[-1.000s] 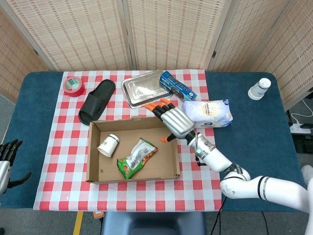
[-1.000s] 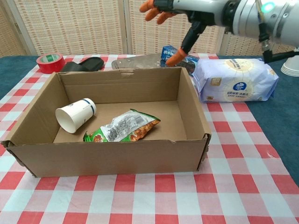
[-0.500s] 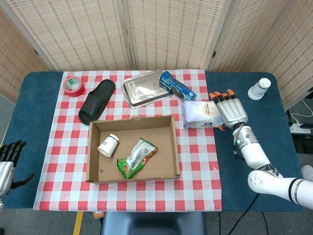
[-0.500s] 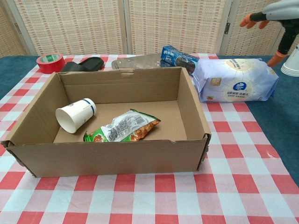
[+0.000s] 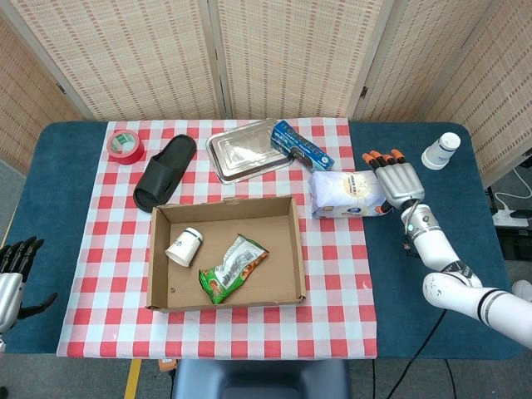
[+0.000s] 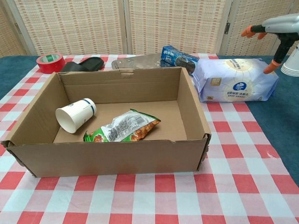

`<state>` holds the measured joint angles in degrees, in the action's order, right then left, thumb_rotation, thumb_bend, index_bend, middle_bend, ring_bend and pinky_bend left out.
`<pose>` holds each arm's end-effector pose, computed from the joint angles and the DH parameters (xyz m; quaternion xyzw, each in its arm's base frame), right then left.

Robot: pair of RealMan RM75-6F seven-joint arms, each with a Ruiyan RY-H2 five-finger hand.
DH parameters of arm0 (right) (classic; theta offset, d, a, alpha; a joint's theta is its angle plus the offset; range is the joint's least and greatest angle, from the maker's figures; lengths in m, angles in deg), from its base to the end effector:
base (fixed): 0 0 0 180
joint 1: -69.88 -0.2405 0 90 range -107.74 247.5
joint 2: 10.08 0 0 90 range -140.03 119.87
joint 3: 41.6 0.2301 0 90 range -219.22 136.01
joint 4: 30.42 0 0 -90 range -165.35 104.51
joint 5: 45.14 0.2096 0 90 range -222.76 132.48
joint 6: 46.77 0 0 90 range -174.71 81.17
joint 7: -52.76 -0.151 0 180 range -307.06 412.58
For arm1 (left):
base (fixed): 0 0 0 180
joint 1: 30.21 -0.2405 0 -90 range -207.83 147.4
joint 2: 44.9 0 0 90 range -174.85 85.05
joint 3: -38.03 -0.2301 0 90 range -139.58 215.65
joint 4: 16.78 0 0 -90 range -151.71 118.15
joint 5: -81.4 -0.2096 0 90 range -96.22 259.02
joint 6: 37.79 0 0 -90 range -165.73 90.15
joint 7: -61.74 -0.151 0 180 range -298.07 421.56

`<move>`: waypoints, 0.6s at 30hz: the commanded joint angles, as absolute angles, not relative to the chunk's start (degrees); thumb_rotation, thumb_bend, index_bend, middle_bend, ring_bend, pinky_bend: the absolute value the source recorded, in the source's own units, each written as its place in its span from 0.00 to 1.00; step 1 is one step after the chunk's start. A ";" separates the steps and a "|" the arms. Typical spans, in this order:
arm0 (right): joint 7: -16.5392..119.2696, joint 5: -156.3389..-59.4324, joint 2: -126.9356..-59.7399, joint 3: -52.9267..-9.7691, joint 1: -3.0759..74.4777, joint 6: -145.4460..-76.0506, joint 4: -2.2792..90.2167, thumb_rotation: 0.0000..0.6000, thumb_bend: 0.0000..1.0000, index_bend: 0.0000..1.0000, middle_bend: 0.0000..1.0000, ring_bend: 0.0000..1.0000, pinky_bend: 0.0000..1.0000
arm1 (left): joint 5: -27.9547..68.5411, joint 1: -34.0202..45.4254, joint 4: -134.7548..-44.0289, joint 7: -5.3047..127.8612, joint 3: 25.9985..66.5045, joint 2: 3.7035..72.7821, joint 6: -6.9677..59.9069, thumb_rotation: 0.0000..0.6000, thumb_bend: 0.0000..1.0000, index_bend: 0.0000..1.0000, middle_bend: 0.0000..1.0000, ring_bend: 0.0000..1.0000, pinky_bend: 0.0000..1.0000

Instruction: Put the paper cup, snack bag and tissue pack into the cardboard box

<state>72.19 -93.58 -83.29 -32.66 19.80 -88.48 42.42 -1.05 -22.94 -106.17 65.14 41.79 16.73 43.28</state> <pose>-0.1982 -0.4225 0.0914 0.7172 -0.3627 0.2460 0.5418 -0.3044 0.2030 0.1644 -0.5943 -0.3935 -0.3683 0.5969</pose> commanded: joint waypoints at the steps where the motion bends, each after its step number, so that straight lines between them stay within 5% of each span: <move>1: 70.29 -95.93 -85.68 -32.45 19.43 -87.10 39.52 1.00 0.00 0.00 0.00 0.00 0.00 | -1.30 -22.90 -105.73 65.38 41.73 16.98 43.46 1.00 0.21 0.00 0.00 0.00 0.00; 18: 63.85 -98.72 -94.76 -31.90 16.49 -78.16 24.52 1.00 0.00 0.00 0.00 0.00 0.00 | -1.82 -22.84 -104.87 65.94 41.88 17.44 44.14 1.00 0.21 0.00 0.00 0.00 0.00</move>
<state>64.50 -98.21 -93.96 -32.06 16.89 -78.74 25.43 -1.68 -22.83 -105.05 65.93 41.89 17.29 44.02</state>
